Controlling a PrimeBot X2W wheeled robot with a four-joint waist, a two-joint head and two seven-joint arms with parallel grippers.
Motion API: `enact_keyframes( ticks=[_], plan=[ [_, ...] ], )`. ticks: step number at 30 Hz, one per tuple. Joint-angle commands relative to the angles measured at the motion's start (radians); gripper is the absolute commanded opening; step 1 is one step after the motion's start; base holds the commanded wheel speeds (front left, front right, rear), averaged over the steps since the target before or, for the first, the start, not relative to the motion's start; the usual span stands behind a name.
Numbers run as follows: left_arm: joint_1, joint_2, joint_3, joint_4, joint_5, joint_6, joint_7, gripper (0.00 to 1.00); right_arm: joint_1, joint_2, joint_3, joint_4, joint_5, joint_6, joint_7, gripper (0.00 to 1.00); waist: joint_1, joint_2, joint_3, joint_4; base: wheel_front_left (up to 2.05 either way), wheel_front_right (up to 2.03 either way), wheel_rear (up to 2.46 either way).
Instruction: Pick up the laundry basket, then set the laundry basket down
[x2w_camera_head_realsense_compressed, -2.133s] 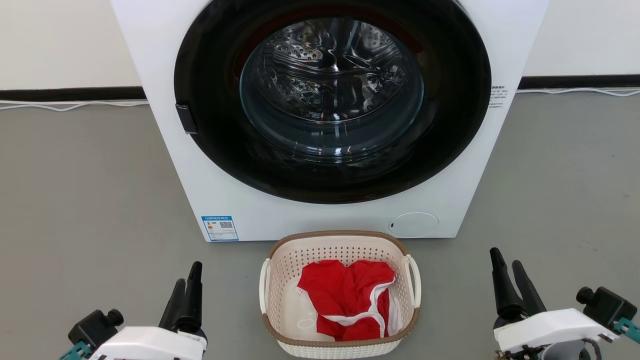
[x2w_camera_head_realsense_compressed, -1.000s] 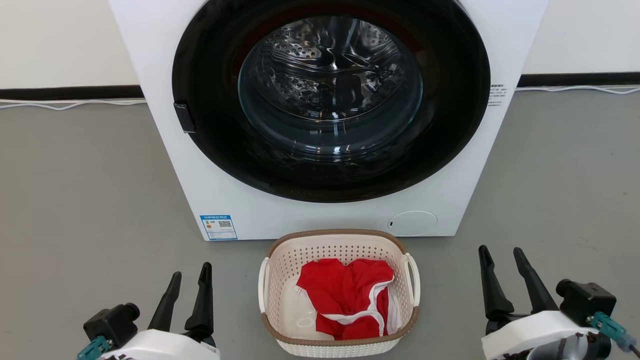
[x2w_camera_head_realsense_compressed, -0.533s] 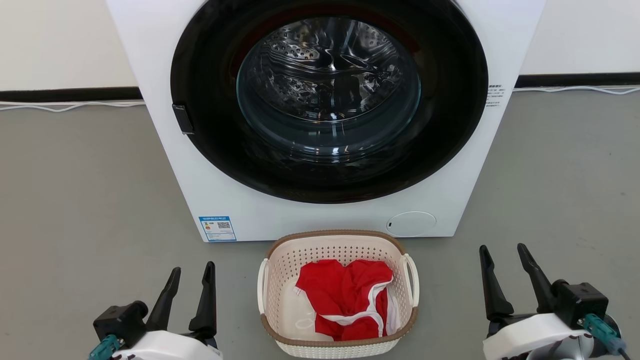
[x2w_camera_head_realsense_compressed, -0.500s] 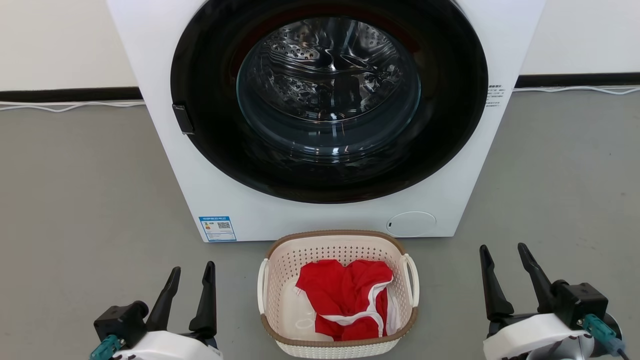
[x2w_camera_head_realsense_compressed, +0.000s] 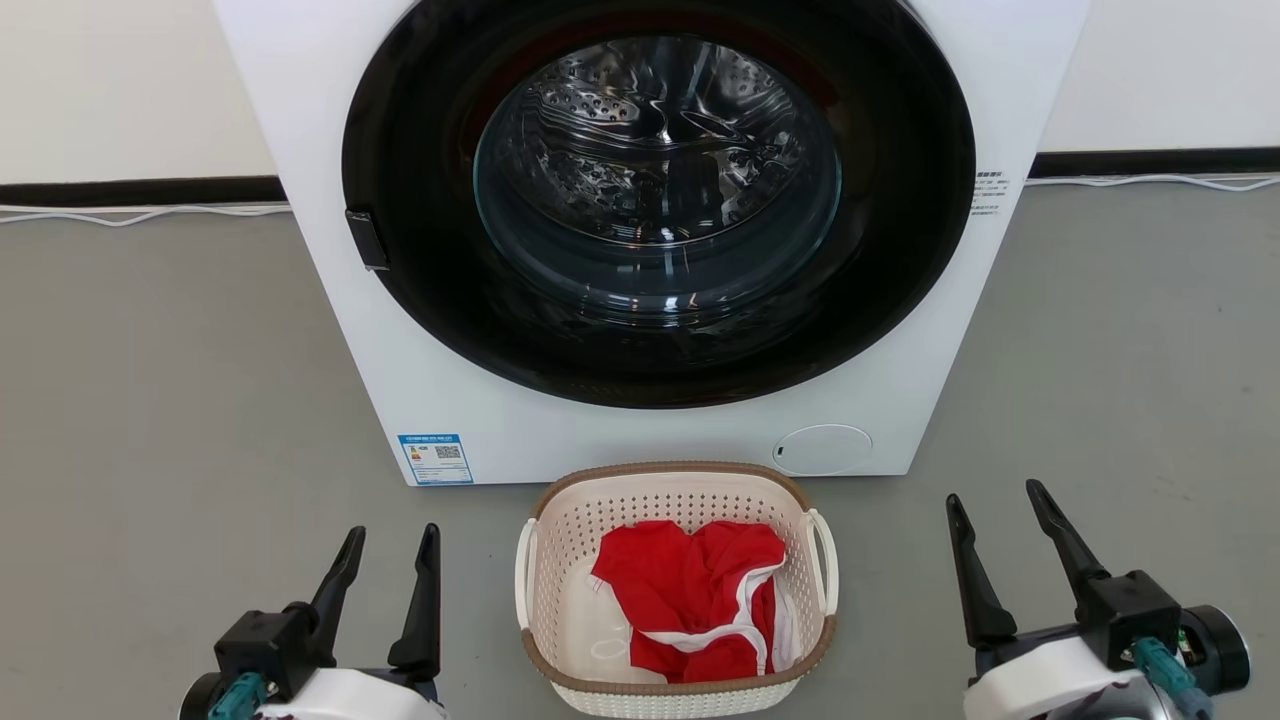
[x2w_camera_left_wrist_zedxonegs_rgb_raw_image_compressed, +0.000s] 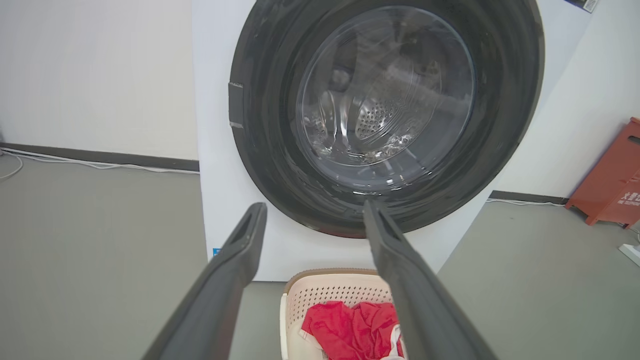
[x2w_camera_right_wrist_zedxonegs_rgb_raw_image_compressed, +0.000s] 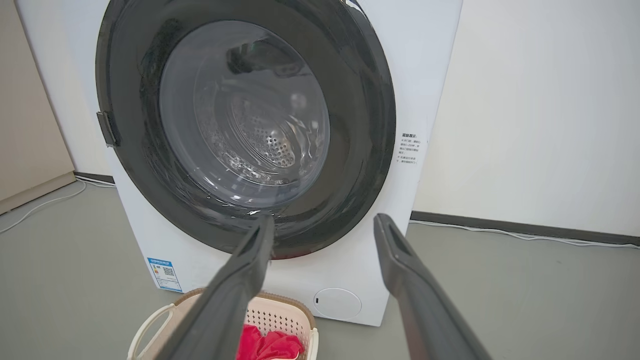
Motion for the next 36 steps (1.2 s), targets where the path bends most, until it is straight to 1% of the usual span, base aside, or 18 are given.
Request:
enact_keyframes(
  ticks=[1,12,17,23,27,36],
  plan=[
    [-0.017,0.011,0.027,-0.031,0.031,-0.003,-0.013,1.00,-0.025,-0.010,0.019,-0.028,-0.038,0.007,-0.020,1.00,0.0000,0.0000,0.000,0.000,0.00,0.00,0.00],
    [-0.018,0.011,0.031,-0.029,0.032,-0.004,-0.014,1.00,-0.027,-0.010,0.016,-0.027,-0.037,0.007,-0.025,1.00,0.0000,0.0000,0.009,-0.003,0.00,0.00,0.00],
    [-0.038,0.012,0.033,-0.024,0.029,-0.005,-0.014,1.00,-0.043,-0.010,0.004,-0.028,-0.028,0.007,-0.026,1.00,0.0000,0.0000,0.038,-0.002,0.00,0.00,0.00],
    [-0.084,0.016,0.040,0.007,0.020,-0.005,-0.014,1.00,-0.089,-0.010,-0.016,-0.013,-0.020,0.007,-0.028,1.00,0.0000,0.0000,0.099,0.002,0.00,0.00,0.00],
    [-0.135,0.018,0.041,0.062,0.007,-0.006,-0.014,1.00,-0.140,-0.010,-0.030,0.018,-0.008,0.007,-0.020,1.00,0.0000,0.0000,0.154,0.006,0.00,0.00,0.00],
    [-0.296,0.018,0.007,0.217,-0.023,-0.006,0.014,1.00,-0.264,-0.010,-0.044,0.113,-0.050,0.007,0.058,1.00,0.0000,0.0000,0.289,0.021,0.00,0.00,0.00]
  ],
)
